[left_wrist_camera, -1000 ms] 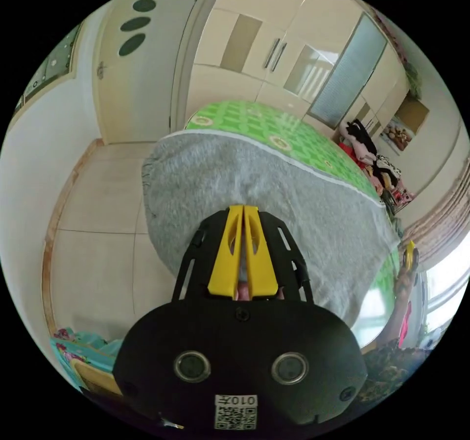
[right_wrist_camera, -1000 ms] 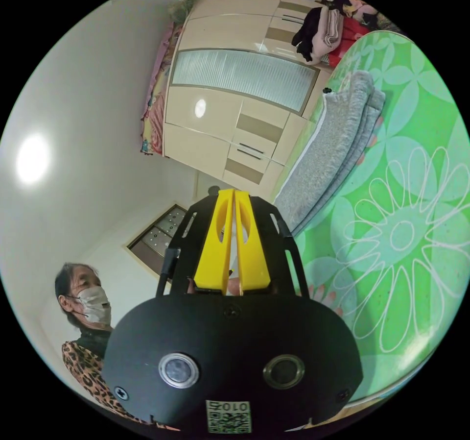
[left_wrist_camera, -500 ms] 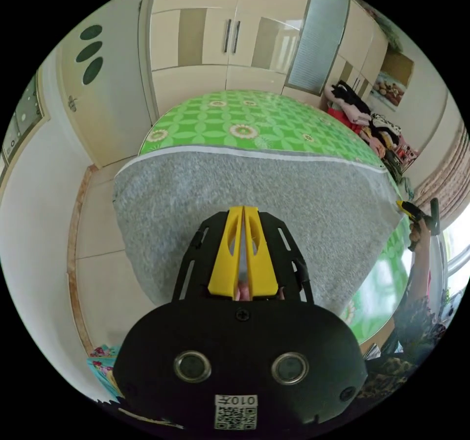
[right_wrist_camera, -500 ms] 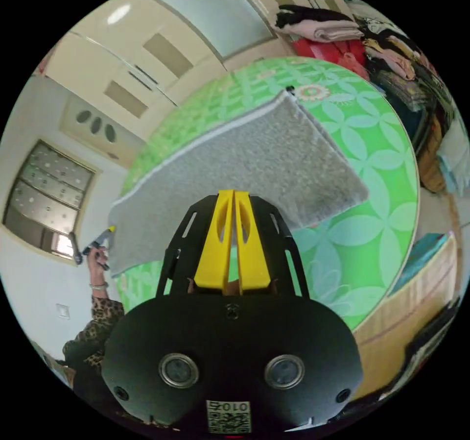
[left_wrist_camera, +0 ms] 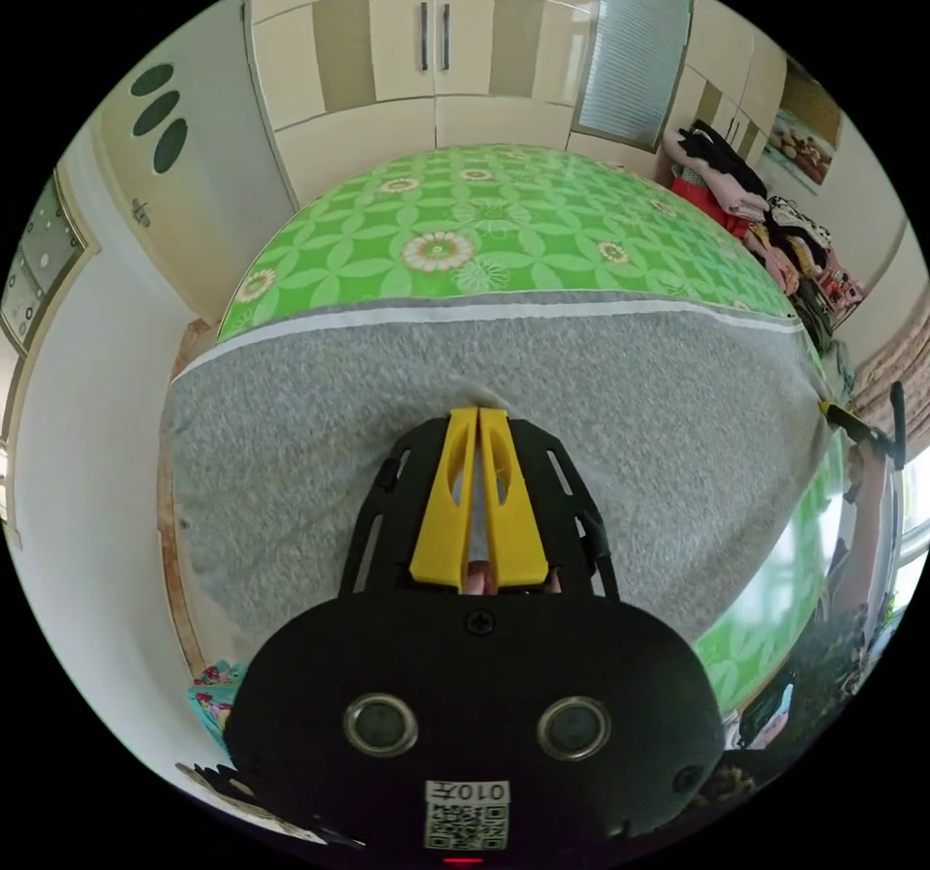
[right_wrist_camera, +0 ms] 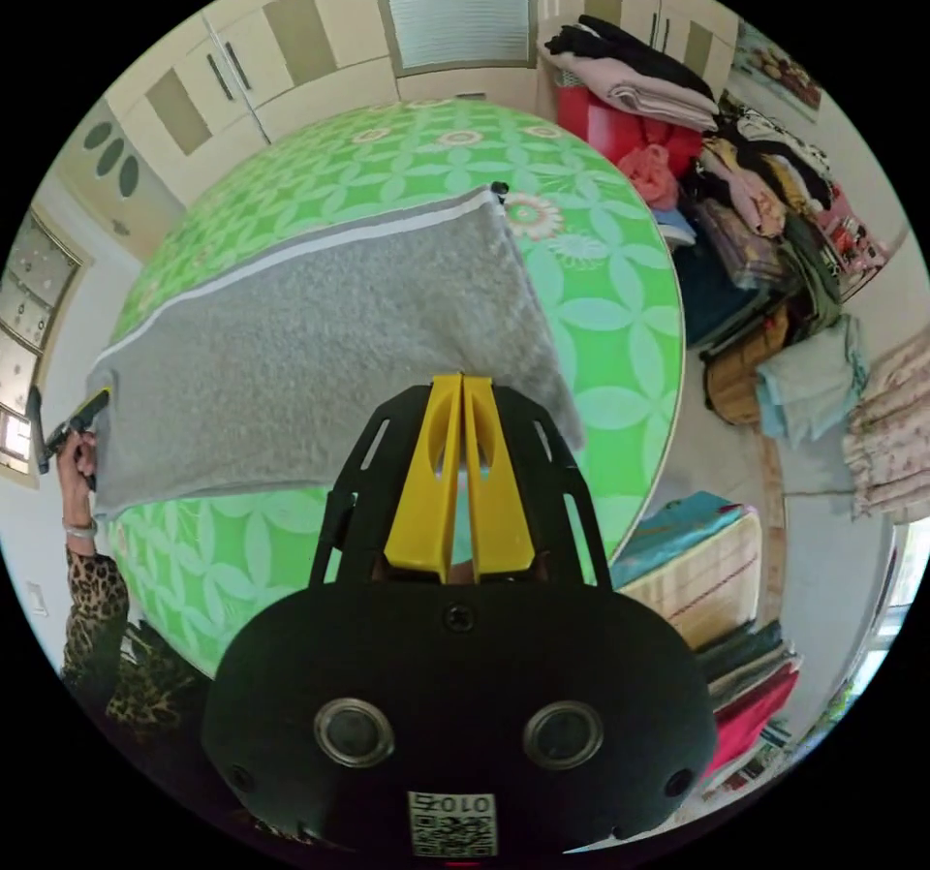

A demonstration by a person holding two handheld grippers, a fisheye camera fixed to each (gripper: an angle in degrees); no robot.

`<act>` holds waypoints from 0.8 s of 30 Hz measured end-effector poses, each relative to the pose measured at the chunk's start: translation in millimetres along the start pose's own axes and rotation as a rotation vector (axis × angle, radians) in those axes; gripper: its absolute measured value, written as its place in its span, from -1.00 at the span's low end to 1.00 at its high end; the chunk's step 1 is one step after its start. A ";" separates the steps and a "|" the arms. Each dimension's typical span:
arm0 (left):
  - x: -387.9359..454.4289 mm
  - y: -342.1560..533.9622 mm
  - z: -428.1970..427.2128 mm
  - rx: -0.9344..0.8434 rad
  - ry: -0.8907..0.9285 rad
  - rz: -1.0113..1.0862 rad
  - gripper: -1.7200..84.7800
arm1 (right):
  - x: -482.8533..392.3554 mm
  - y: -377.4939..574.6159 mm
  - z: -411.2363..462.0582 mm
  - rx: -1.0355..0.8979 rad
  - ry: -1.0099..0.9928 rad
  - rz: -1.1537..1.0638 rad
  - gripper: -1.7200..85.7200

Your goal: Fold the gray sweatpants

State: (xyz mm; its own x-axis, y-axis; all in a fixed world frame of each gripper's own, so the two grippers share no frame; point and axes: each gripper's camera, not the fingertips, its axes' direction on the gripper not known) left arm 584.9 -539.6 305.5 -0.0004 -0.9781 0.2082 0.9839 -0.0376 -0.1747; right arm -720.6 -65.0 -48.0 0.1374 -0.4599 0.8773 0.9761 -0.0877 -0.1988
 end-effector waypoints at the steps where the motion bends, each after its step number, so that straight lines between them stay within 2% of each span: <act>1: 5.3 -4.1 -1.3 -0.010 -0.003 0.009 -0.97 | -1.5 -0.4 -2.3 -0.002 0.056 0.011 -0.93; 4: -1.3 -4.5 -9.3 -0.036 0.069 0.023 -0.97 | -11.5 -1.8 -13.1 -0.018 0.090 0.014 -0.93; 6: -24.4 7.7 -19.3 -0.028 0.106 -0.040 -0.97 | -17.9 0.3 -23.2 -0.036 0.073 0.022 -0.94; 10: -105.8 53.6 -42.9 0.019 0.028 -0.238 -0.97 | -24.5 7.5 -38.2 -0.028 0.061 0.028 -0.94; 12: -133.2 66.4 -51.4 0.019 0.051 -0.286 -0.97 | -37.2 8.9 -47.4 -0.021 0.084 0.027 -0.94; 15: -154.0 81.1 -79.1 0.105 -0.008 -0.359 -0.97 | -63.5 13.8 -70.2 0.043 0.083 0.001 -0.94; 17: -153.4 82.6 -93.8 0.190 0.096 -0.326 -0.97 | -80.7 19.4 -89.2 0.111 0.004 -0.041 -0.94; 18: -146.3 77.8 -98.6 0.217 0.186 -0.265 -0.97 | -91.6 22.9 -100.1 0.134 -0.104 -0.078 -0.94; 20: -126.5 65.0 -97.6 0.193 0.198 -0.178 -0.97 | -114.1 27.0 -109.6 0.128 -0.249 -0.183 -0.93; 22: -99.3 45.8 -82.0 0.142 0.145 -0.087 -0.97 | -141.3 28.2 -111.2 0.099 -0.229 -0.247 -0.93; 24: -88.5 29.8 -63.8 0.080 0.100 -0.087 -0.97 | -173.3 26.1 -107.6 0.076 -0.055 -0.292 -0.93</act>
State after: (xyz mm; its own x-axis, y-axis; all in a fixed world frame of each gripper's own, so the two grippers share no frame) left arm 602.8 -467.2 220.4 -0.1006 -0.9875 0.1212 0.9904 -0.1110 -0.0825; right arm -737.1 -82.7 -252.2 -0.1436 -0.3759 0.9155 0.9853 -0.1413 0.0965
